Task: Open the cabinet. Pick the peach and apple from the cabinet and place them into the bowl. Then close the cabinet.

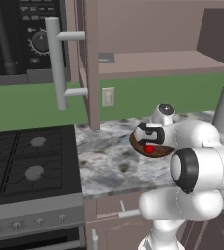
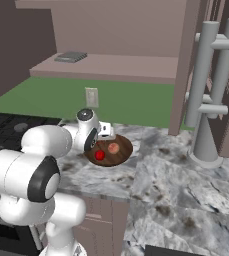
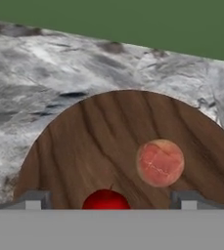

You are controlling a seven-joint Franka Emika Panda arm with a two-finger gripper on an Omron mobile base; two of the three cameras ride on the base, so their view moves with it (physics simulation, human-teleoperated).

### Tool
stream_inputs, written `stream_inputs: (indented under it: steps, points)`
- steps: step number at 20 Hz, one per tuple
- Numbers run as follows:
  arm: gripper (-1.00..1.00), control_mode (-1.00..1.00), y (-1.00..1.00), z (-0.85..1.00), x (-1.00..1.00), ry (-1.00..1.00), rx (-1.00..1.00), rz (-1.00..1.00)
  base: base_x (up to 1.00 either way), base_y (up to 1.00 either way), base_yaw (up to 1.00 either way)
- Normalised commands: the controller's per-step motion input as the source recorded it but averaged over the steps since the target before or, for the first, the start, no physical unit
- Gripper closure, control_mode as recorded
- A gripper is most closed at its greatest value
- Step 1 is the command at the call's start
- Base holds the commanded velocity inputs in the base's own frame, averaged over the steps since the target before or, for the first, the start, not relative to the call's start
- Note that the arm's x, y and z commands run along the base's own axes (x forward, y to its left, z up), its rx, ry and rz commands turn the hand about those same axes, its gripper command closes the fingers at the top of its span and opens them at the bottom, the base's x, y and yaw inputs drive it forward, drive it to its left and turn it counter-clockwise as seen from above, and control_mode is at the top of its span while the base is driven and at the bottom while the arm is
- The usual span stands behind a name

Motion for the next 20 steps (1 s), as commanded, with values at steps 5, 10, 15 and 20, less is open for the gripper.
stream_inputs:
  steps: [5,10,15,20]
  points:
    - [-1.00,-1.00,0.00,0.46,-0.05,-0.04,0.00,-0.01,0.00,0.00,0.00]
    - [-1.00,-1.00,0.02,0.97,-0.56,-0.17,0.00,-0.01,0.00,0.00,0.00]
    - [-1.00,-1.00,0.15,0.79,-1.00,-0.10,0.05,0.00,0.00,0.00,0.00]
    - [-1.00,-1.00,0.33,0.69,-1.00,-0.07,0.06,0.00,0.00,0.00,0.00]
